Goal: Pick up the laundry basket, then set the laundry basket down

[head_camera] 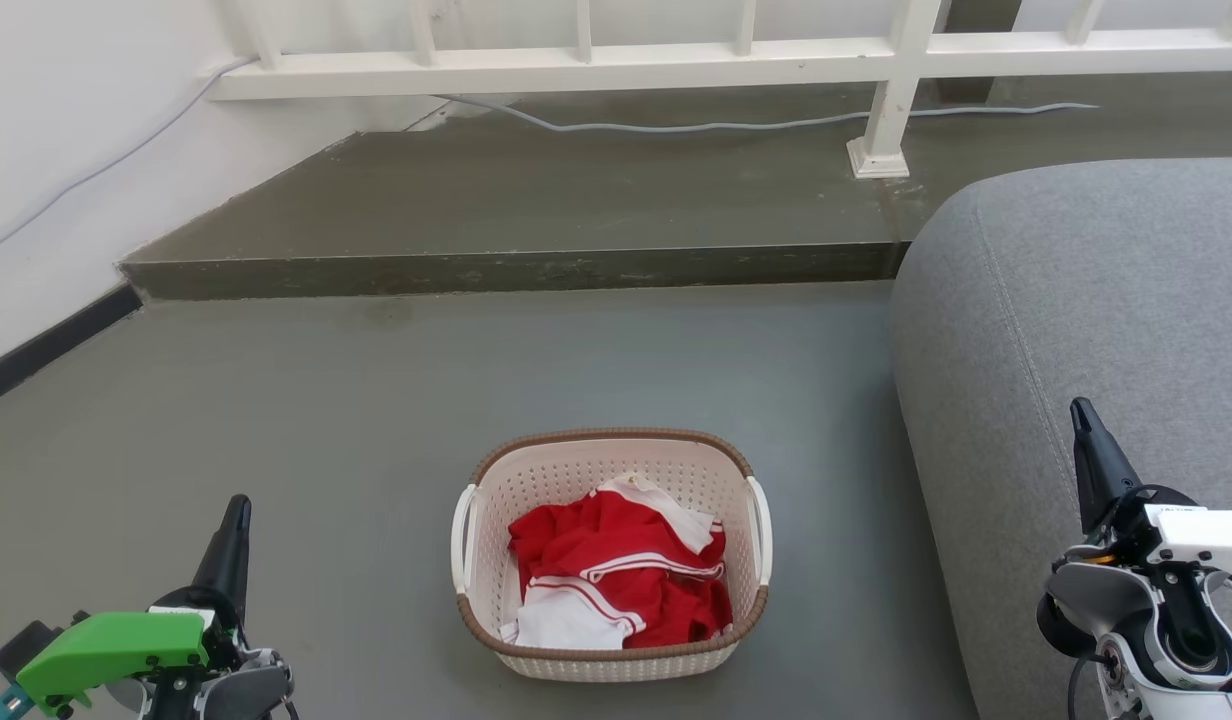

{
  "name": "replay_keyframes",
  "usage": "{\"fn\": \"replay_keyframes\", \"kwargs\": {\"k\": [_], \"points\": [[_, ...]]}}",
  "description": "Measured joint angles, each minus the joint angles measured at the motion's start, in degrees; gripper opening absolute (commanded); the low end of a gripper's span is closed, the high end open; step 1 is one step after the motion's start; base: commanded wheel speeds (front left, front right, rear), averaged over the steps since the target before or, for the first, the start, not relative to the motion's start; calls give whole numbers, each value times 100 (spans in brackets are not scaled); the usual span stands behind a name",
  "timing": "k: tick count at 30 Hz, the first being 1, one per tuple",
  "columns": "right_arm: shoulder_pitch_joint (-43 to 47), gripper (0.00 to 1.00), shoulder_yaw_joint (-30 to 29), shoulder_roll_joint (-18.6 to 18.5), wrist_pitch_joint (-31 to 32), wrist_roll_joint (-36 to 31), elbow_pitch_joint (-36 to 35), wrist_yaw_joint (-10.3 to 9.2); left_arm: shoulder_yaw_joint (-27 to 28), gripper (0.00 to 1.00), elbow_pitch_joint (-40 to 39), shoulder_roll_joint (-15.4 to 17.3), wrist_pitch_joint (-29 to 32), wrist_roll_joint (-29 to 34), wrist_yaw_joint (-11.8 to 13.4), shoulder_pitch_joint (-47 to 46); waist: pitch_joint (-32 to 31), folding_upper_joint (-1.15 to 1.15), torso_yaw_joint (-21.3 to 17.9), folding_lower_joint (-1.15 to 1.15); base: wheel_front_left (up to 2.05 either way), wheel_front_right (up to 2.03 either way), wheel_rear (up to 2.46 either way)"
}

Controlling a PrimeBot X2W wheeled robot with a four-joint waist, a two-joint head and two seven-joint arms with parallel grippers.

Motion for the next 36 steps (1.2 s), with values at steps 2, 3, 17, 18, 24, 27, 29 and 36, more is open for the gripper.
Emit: {"fn": "replay_keyframes", "kwargs": {"k": [2, 3, 17, 18, 24, 27, 29, 36], "points": [[0, 0, -1, 0, 0, 0, 3, 0, 2, 0, 2, 0, 0, 0, 0, -2, 0, 0, 0, 0, 0, 0, 0], [0, 0, -1, 0, 0, 0, 4, 0, 3, 0, 3, 0, 0, 0, 0, -3, 0, 0, 0, 0, 0, 0, 0], [-2, 0, -11, 3, 1, 0, 18, 1, 12, 0, 13, -1, 24, 0, -10, -16, -1, 0, 0, 0, 0, 0, 0], [-2, 0, -12, 3, 1, 0, 19, 1, 13, 0, 13, -1, 24, 0, -10, -16, -1, 0, 0, 0, 0, 0, 0], [-3, 0, -18, 5, 1, 0, 27, 2, 16, 0, 15, -2, 24, 0, -10, -23, -1, 0, 0, 0, 0, 0, 0], [-3, 0, -19, 7, 1, 0, 31, 2, 19, 0, 16, -2, 25, 0, -10, -45, -1, 0, 0, 0, 0, 0, 0], [-3, 0, -20, 7, 5, 0, 33, 2, 20, 0, 18, -2, 25, 0, -10, -47, -1, 0, 0, 0, 0, 0, 0], [-4, 0, -24, 9, 7, -1, 37, 2, 22, 0, 19, -3, 25, 0, -10, -48, -1, 0, 0, 0, 0, 0, 0]]}}
